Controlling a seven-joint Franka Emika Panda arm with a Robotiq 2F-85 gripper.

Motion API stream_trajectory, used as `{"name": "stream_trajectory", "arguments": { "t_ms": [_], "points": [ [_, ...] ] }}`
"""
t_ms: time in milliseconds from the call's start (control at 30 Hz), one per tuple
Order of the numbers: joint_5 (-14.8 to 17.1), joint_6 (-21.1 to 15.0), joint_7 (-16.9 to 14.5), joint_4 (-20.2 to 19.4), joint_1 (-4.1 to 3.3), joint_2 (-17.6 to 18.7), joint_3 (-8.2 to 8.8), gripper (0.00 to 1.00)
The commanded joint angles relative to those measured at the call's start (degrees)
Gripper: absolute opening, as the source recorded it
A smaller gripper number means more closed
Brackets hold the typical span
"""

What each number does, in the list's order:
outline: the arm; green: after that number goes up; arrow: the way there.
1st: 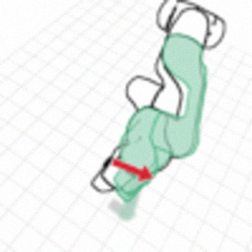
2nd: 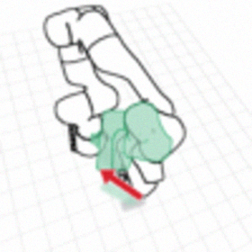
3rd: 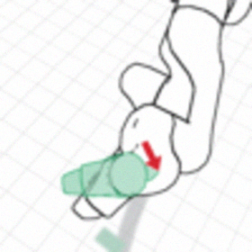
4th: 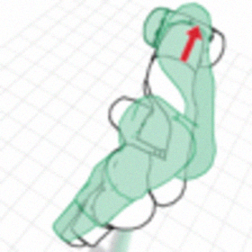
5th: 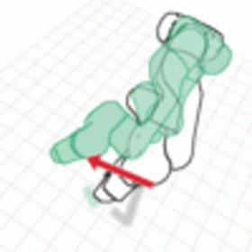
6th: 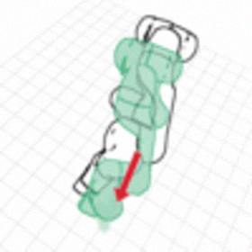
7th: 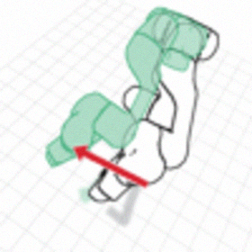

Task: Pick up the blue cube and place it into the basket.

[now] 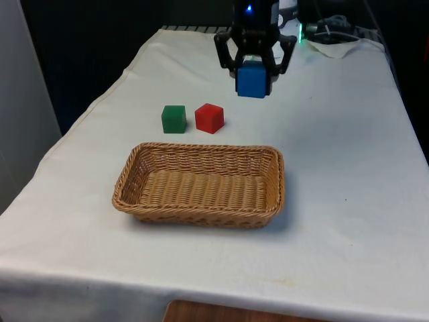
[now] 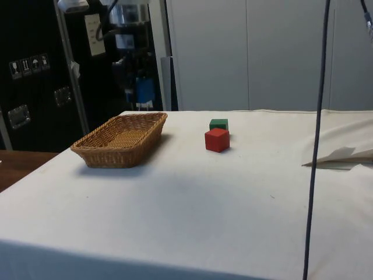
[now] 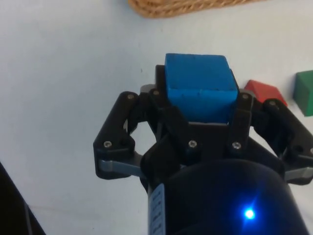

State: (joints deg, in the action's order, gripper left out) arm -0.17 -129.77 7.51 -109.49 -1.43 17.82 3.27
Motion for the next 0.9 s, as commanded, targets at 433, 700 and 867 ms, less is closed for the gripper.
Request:
{"name": "stream_trajectory", "arguments": {
  "t_ms": [433, 700, 867],
  "points": [
    [0.34, 2.41, -2.06, 11.12, 0.57, 8.54, 1.83, 0.01],
    [0.34, 2.52, -2.69, 15.81, 0.92, 12.89, 2.58, 0.01],
    [0.34, 2.75, -3.09, 19.14, 1.15, 15.99, 3.15, 0.01]
  ]
}}
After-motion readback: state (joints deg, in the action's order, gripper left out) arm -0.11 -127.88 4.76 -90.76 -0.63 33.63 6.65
